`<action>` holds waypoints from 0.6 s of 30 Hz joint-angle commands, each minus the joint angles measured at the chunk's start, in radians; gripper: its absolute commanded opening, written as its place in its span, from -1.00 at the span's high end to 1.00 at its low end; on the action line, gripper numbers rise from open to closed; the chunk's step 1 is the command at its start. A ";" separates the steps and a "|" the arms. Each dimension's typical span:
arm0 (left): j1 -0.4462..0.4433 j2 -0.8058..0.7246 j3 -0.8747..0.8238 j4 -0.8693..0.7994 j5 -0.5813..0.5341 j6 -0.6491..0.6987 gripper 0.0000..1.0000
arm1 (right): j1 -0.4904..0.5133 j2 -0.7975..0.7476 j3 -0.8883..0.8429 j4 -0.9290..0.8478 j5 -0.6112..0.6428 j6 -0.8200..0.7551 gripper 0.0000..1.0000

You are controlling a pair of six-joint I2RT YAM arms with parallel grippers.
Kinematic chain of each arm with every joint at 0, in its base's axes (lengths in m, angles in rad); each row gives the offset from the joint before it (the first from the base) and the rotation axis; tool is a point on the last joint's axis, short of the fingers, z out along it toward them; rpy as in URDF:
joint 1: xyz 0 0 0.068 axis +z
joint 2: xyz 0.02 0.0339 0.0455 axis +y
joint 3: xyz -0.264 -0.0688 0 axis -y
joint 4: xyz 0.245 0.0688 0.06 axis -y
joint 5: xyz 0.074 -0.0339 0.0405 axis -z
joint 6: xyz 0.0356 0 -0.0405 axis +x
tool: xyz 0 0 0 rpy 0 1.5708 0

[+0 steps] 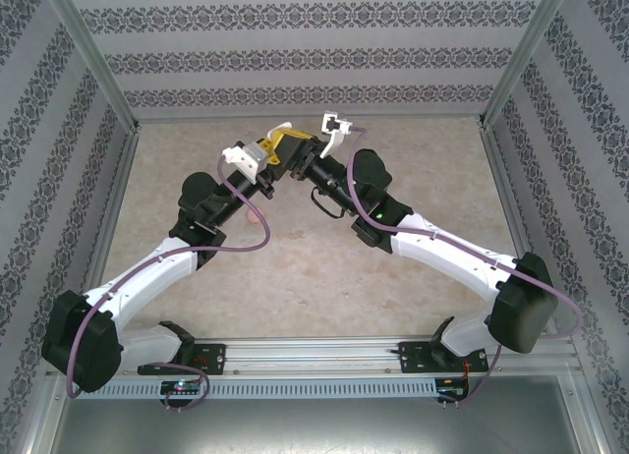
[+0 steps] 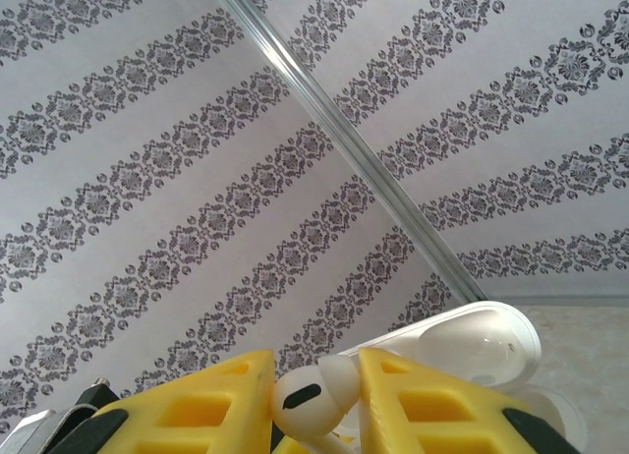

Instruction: Insert the wireless bluetooth earbuds into the charging case

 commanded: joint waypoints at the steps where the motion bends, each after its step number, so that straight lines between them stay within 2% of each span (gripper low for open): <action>1: -0.021 -0.065 0.035 0.200 0.097 -0.005 1.00 | 0.007 0.064 -0.009 -0.160 -0.050 -0.008 0.45; 18: -0.027 -0.074 0.046 0.174 0.090 -0.001 1.00 | 0.006 0.065 -0.003 -0.209 -0.028 0.000 0.33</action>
